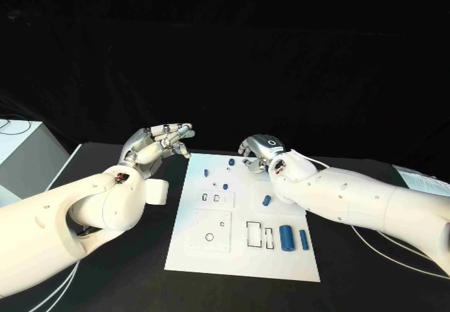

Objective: Assemble the parts on the task board

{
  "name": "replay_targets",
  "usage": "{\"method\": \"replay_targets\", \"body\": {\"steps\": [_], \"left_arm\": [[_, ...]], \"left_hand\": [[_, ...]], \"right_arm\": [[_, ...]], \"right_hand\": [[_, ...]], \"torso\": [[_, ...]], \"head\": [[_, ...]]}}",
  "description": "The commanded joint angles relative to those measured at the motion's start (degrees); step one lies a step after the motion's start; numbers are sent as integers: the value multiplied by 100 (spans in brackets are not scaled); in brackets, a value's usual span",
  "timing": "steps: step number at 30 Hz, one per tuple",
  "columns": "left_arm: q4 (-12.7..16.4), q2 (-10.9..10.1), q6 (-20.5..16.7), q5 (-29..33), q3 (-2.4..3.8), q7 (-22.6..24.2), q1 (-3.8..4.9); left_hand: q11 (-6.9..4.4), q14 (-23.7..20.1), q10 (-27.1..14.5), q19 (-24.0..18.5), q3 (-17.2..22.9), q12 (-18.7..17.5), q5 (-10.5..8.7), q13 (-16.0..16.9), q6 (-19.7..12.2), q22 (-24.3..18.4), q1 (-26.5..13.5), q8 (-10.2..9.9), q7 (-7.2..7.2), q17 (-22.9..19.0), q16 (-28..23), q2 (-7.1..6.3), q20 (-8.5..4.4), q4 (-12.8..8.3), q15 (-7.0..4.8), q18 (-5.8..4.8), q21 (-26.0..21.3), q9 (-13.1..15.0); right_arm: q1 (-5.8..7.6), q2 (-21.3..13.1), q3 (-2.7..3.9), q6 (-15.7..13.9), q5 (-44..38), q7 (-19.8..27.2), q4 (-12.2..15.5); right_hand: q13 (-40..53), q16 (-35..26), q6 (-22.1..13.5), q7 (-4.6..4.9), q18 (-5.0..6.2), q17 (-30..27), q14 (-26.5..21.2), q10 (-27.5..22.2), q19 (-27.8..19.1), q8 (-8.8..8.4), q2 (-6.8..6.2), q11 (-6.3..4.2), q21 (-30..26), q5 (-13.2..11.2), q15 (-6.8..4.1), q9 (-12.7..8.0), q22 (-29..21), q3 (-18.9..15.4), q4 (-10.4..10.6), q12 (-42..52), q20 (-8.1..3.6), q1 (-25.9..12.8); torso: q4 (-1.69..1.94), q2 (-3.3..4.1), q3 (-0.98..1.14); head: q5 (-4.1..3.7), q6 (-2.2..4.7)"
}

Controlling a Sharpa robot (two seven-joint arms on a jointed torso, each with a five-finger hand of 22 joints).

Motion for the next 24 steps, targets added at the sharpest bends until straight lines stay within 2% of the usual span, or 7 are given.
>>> {"method": "replay_targets", "body": {"steps": [1,8,10,11,12,20,24], "left_arm": [[10,-20,117,-10,6,48,6],[-23,-31,160,-12,5,56,2],[-35,-29,180,-19,4,52,1],[-38,-28,187,-26,4,50,0],[-42,-27,196,-43,4,45,0],[-72,-14,229,-111,3,29,-6],[-108,8,233,-120,3,26,-10]], "left_hand": [[27,-42,-13,-36,27,-9,7,8,-19,8,-56,11,7,-8,35,9,13,-8,18,76,38,5],[27,-42,-13,-36,27,-9,7,8,-19,8,-56,11,7,-8,35,9,13,-8,18,76,38,5],[27,-42,-13,-36,27,-9,7,8,-19,8,-56,11,7,-8,35,9,13,-8,18,76,38,5],[24,-47,-5,-44,25,-4,7,10,-13,13,-55,16,2,-11,37,6,14,-10,17,76,44,7],[24,-47,-5,-44,25,-4,7,10,-13,13,-55,16,2,-11,37,6,14,-10,17,76,44,7],[11,-47,51,-71,14,29,6,25,3,33,-67,31,-6,-15,60,-5,15,-8,9,79,76,14],[11,-48,52,-73,13,30,6,26,2,34,-67,31,-7,-15,61,-7,15,-8,10,79,78,14]], "right_arm": [[61,-345,37,-55,322,63,470],[216,-1207,120,439,1062,282,1293],[250,-1390,129,748,1301,356,1295],[256,-1428,131,849,1360,398,1266],[265,-1480,133,998,1447,456,1199],[273,-1598,140,1502,1667,617,647],[254,-1535,140,1595,1636,610,479]], "right_hand": [[50,162,60,-10,34,317,59,229,87,34,-19,-53,129,24,-55,20,183,-37,37,63,-48,-70],[687,353,121,-185,-29,611,130,1302,253,21,-200,-319,345,218,-258,68,485,-472,46,786,-220,-90],[4367,530,31,-240,-101,933,213,1791,407,-43,-271,-358,579,352,-308,60,784,-841,92,4433,-282,-147],[6254,705,-46,-251,-152,1215,254,1377,470,-80,-287,-387,683,487,-289,65,926,-1042,18,6213,-218,86],[7240,865,-69,-167,-179,1625,309,1621,546,-84,-86,-275,825,424,-214,67,1114,-1072,237,7151,-189,-92],[8520,1361,-148,-63,-306,2933,522,2222,831,-47,-105,-141,1352,725,-93,92,1773,-1373,478,8332,-93,-190],[8520,1424,-240,-40,-355,3140,559,2222,933,-77,-117,-114,1525,714,-64,81,1984,-1567,571,8332,-66,-231]], "torso": [[-70,-17,35],[-118,-52,83],[-129,-58,98],[-131,-60,102],[-134,-62,107],[-155,-53,157],[-145,-48,141]], "head": [[36,33],[11,53],[6,56],[3,54],[3,54],[-14,72],[-30,69]]}}
